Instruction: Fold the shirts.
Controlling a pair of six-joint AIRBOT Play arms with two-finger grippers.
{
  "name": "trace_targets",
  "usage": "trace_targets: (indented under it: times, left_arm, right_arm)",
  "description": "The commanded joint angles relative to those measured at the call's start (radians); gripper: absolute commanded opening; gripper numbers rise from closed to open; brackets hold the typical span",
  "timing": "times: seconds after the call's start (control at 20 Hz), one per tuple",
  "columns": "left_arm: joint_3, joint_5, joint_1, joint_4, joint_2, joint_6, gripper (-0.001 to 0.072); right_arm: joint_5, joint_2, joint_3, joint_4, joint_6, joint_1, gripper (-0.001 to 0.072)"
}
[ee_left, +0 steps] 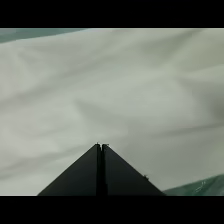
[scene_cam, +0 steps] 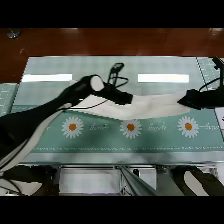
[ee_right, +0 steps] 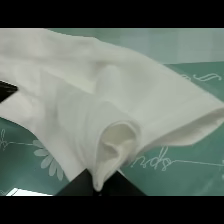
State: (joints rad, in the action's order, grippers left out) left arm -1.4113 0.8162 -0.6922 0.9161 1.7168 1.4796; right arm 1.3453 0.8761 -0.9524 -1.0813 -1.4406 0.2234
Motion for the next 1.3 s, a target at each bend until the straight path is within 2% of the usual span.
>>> trace_targets:
  times: [0.0,0.15,0.3,0.45,0.6,0.7,0.75,0.9,1.1,1.25]
  left_arm:
    - [-0.155,0.082,-0.1,-0.021,0.188,0.071,0.0026]
    - [-0.198,0.085,-0.18,-0.136,0.254,0.069,0.0026]
    - [-0.224,0.113,-0.189,-0.148,0.251,0.051,0.0027]
    - [-0.263,0.238,-0.051,-0.129,0.208,0.022,0.0026]
    - [-0.263,0.397,0.174,0.003,0.092,0.045,0.0026]
    - [-0.253,0.516,0.329,0.074,-0.023,0.052,0.0026]
    - [-0.225,0.531,0.396,0.081,-0.105,0.027,0.0026]
    - [-0.031,0.445,0.529,0.095,-0.416,-0.026,0.0027]
    - [0.354,0.354,0.586,0.105,-0.866,-0.043,0.0027]
    - [0.63,0.343,0.585,0.097,-1.135,0.032,0.0027]
  right_arm:
    - [-0.002,-0.103,0.044,0.011,-0.023,-0.004,0.0023]
    - [-0.014,-0.105,0.044,0.016,-0.031,-0.044,0.0023]
    - [-0.018,-0.105,0.044,0.017,-0.042,-0.085,0.0023]
    - [-0.017,-0.104,0.037,0.035,-0.048,-0.097,0.0023]
    - [-0.034,-0.104,0.009,0.082,-0.047,-0.098,0.0023]
    - [-0.053,-0.084,-0.012,0.129,-0.009,-0.155,0.0023]
    - [-0.066,-0.052,-0.025,0.138,-0.01,-0.209,0.0023]
    - [-0.139,0.116,-0.124,0.138,-0.035,-0.385,0.0023]
    - [-0.177,0.454,-0.397,0.138,-0.073,-0.596,0.0023]
    - [-0.172,0.716,-0.637,0.142,-0.103,-0.717,0.0023]
